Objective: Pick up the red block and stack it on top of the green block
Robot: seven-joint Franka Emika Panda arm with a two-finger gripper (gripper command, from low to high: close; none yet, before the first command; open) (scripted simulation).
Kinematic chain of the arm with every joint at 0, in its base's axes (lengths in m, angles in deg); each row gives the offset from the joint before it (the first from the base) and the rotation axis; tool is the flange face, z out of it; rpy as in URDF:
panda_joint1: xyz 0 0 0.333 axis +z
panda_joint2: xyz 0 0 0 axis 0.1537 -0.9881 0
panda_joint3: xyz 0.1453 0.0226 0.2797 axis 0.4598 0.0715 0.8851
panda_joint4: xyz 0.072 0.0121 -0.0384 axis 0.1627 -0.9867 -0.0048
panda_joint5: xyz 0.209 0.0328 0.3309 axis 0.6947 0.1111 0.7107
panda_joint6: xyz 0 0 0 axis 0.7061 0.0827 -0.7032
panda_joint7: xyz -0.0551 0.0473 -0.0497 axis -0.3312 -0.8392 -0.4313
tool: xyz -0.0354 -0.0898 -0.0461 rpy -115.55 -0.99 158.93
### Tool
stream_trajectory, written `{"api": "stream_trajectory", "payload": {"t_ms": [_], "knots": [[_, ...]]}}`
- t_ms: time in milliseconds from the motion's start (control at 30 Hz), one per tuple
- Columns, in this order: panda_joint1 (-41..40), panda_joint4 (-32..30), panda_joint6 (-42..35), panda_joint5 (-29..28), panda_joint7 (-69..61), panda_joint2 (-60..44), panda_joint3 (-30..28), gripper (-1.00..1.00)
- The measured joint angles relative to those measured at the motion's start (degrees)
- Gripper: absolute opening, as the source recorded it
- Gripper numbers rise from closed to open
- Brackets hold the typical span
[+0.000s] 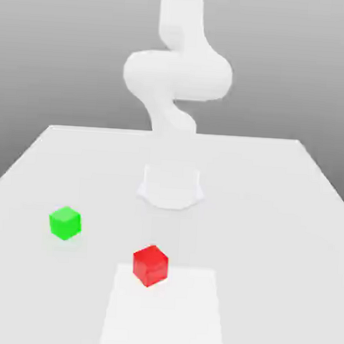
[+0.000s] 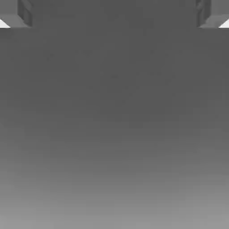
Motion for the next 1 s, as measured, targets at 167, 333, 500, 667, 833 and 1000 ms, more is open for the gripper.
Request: {"api": "stream_trajectory", "payload": {"t_ms": [167, 333, 500, 667, 833, 1000], "knots": [[-3.07, -8.9, 6.78, 1.99, 8.93, -8.47, 1.62, 0.0], [-6.03, -17.91, 13.54, 3.21, 18.68, -16.96, 3.91, 0.0], [-9.41, -27.85, 21.16, 3.24, 30.75, -26.73, 6.73, 0.0], [-11.55, -31.71, 33.86, -1.71, 41.41, -43.15, 6.66, 0.0], [-8.01, -30.8, 41.11, -5.85, 44.8, -51.72, 2.13, -1.0], [-7.59, -30.67, 42.03, -6.38, 45.24, -52.67, 1.59, -1.0]]}}
